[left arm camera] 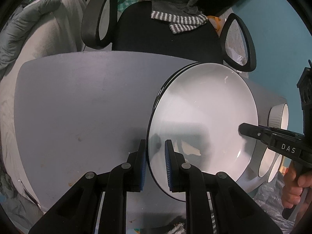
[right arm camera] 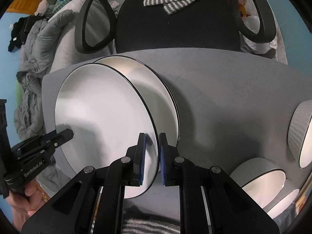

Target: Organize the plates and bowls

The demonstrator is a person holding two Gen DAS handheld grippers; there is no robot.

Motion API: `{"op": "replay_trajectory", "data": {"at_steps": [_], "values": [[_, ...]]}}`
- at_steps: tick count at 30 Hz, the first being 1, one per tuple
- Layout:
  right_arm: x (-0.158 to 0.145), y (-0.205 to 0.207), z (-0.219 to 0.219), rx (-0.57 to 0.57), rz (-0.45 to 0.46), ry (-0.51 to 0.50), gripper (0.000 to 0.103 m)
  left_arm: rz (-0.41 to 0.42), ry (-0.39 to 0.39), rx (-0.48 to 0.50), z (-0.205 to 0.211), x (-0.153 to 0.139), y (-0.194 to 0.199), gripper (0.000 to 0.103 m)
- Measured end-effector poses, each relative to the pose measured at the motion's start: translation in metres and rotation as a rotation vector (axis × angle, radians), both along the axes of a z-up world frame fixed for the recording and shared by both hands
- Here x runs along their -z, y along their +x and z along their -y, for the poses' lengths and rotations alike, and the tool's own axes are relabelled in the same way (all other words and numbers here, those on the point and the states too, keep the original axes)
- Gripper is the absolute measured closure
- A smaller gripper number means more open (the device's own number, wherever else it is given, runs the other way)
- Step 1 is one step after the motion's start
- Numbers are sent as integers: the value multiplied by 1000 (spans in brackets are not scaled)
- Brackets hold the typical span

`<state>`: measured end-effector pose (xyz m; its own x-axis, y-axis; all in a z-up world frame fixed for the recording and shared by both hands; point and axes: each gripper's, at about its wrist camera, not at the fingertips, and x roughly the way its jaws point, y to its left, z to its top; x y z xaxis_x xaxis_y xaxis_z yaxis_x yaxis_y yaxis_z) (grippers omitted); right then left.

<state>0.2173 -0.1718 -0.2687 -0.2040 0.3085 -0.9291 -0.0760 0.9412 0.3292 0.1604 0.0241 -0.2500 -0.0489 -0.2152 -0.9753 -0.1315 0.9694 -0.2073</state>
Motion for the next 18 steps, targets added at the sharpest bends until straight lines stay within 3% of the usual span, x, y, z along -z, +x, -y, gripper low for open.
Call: {"op": "replay_trajectory", "data": {"at_steps": [18], "values": [[16,6,3,15,-56,-9,90,-32,12,-9,3,14,9,86]]}}
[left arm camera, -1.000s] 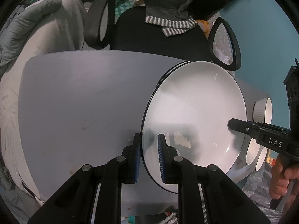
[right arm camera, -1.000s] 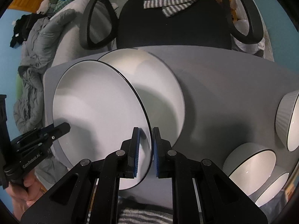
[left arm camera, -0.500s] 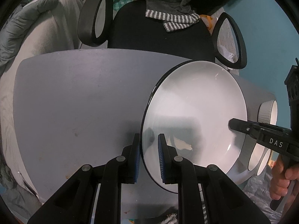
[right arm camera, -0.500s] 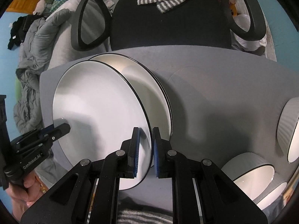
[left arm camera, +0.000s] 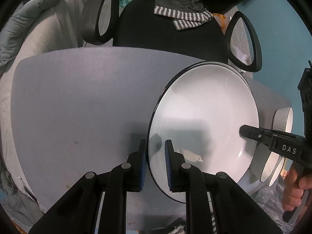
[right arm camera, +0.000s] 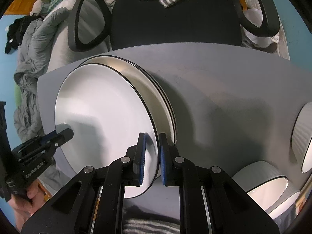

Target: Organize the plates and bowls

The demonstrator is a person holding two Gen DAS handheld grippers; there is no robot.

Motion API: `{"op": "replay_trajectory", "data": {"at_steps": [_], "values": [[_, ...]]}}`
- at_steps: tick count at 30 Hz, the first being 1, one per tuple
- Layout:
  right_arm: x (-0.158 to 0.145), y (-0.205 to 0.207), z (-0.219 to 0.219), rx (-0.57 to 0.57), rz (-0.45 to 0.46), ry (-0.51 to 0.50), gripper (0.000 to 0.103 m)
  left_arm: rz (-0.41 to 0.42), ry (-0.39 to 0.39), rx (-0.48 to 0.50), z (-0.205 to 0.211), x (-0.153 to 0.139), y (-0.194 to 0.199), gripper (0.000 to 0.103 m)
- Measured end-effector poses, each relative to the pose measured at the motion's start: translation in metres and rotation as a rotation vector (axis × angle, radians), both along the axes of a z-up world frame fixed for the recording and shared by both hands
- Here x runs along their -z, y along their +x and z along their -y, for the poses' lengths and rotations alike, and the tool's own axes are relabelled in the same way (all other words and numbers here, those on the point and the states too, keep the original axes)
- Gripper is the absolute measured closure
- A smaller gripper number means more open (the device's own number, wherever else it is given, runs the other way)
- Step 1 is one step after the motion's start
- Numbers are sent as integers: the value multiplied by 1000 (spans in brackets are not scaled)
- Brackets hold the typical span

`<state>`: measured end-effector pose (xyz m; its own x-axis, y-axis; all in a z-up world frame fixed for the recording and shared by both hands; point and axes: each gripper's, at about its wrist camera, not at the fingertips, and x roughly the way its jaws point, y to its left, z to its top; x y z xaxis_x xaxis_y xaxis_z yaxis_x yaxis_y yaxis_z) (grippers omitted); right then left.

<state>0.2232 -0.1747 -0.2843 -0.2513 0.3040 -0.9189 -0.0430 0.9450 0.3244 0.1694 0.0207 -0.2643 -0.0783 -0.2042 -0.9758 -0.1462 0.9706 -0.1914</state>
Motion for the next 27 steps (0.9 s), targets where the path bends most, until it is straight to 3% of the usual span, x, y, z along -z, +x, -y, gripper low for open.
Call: {"op": "replay_trajectory", "data": {"at_steps": [7,10,12,14,22,27], "values": [[3,0,5,36,-26,11,90,4,21,16,5,2,2,86],[5,2,8,69,-52,34,83,-5,12,2,4,4,3,86],[6,4,8,89,-71,55,70,-14,4,-9,4,5,4,86],[6,5,7,108,-96,74,63,-18,6,-6,5,7,5,86],[-3,4,-3,64,-86,0,63,9,21,-8,5,-2,3,84],[-9,5,-5,53,-72,-21,56,18,7,-11,6,-9,-1,83]]}}
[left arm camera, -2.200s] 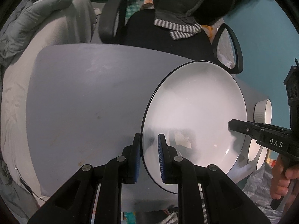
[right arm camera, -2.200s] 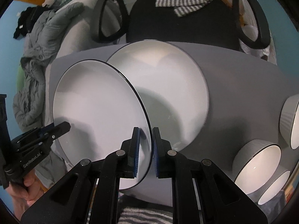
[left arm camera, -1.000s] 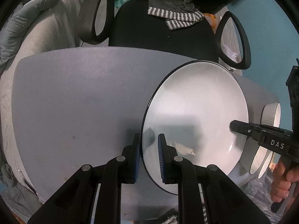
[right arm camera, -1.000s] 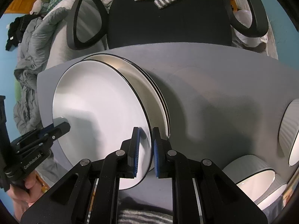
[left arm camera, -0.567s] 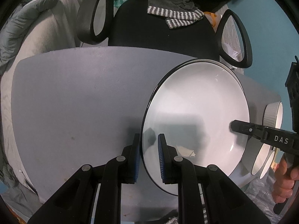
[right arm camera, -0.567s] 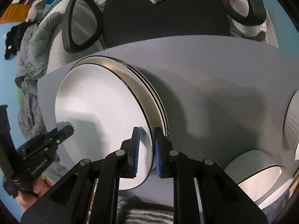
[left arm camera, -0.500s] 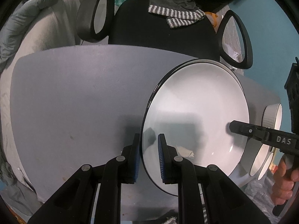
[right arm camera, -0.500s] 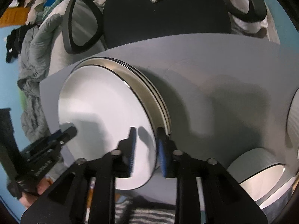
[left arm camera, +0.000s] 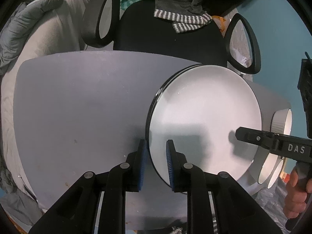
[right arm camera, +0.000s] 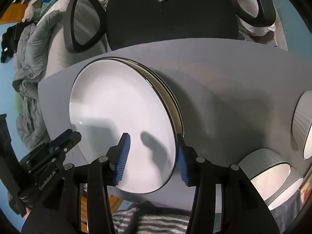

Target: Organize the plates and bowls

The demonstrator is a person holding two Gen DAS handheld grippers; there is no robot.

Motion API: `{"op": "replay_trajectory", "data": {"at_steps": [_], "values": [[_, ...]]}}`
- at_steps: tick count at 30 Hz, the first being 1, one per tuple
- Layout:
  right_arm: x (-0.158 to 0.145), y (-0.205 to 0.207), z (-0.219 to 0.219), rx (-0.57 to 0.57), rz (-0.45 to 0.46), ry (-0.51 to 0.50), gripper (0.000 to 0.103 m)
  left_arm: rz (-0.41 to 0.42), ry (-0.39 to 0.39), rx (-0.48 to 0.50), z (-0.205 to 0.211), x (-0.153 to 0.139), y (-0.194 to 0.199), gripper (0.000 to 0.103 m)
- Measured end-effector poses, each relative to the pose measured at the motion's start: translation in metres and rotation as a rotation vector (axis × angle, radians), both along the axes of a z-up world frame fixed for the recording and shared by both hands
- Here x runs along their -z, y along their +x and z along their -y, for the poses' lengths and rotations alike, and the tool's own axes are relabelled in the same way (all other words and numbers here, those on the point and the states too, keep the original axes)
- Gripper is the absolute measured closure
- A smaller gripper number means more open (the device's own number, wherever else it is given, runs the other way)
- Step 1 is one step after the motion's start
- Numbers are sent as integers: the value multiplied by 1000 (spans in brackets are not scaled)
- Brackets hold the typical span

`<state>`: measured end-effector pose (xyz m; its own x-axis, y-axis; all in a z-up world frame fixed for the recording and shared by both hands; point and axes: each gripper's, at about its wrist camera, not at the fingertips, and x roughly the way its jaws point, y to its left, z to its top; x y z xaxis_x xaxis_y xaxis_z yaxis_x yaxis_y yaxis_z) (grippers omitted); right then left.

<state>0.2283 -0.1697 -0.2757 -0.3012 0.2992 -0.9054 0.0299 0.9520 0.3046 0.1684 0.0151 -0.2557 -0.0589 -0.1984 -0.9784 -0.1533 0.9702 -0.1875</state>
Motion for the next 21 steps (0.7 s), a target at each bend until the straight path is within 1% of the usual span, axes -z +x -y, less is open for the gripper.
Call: {"op": "replay_trajectory", "data": {"at_steps": [9,11,12,14,21], "values": [[-5,-4,-5,-29,22,-31,56,30,16,6,1,-14,-19,83],[-7,-7,-7,-47,37,-48,56,37,26,13,1,-17,-23,82],[-9,-7,-8,-57,44,-61,54,40,30,16,1,-18,-26,81],[-13,-9,-9,-92,76,-118,52,46,31,15,1,-21,-32,78],[-17,-16,-7,-124,119,-138,52,68,32,7,0,-30,-49,78]]}}
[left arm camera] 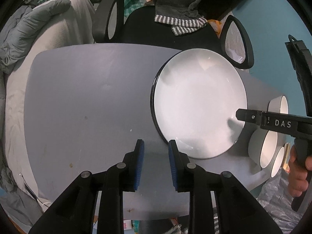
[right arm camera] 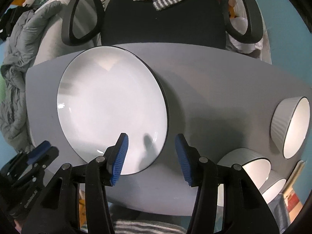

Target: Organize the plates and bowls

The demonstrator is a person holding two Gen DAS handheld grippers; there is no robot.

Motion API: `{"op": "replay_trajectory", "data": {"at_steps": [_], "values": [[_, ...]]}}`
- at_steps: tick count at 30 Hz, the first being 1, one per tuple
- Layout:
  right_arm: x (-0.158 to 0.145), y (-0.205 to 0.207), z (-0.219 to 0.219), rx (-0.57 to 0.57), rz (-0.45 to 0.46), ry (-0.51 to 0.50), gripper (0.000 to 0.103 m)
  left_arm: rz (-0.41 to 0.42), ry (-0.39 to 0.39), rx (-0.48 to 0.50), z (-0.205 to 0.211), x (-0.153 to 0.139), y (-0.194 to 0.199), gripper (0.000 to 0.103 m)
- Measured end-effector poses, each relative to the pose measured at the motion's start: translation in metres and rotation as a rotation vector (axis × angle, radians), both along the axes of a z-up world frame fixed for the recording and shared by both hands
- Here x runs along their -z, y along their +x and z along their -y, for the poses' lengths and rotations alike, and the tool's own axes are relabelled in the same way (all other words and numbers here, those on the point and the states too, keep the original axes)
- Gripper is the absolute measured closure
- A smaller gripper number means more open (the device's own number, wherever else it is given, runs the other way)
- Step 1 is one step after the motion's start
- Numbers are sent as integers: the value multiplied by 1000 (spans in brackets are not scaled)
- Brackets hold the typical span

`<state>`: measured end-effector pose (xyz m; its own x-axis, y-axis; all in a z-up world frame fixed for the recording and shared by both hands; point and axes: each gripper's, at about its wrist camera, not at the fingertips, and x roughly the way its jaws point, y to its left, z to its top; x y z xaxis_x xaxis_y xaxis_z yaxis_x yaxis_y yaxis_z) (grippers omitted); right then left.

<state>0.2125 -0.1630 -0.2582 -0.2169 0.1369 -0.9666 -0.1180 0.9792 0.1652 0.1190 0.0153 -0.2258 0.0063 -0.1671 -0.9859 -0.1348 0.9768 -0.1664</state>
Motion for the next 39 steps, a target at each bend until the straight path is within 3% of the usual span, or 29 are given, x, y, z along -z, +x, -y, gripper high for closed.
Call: {"op": "replay_trajectory", "data": {"at_steps": [3,6,9,18,24,39], "values": [[-5,-8,2,-7,31,-12,52,11,5,3,0,-6,-9,74],[-12,-18,3,-18,64,-25,43,30,29,21,4,-12,-19,53],[-21,-28,4,-25,102,-33,38,54,48,50,7,-19,-28,52],[-51,-58,12,-26,182,-46,36,106,26,84,10,-39,-52,41],[-64,-82,14,-26,225,-64,35,141,20,104,18,-53,-72,40],[-89,-141,62,105,265,-66,35,197,20,194,32,-74,-106,40]]}}
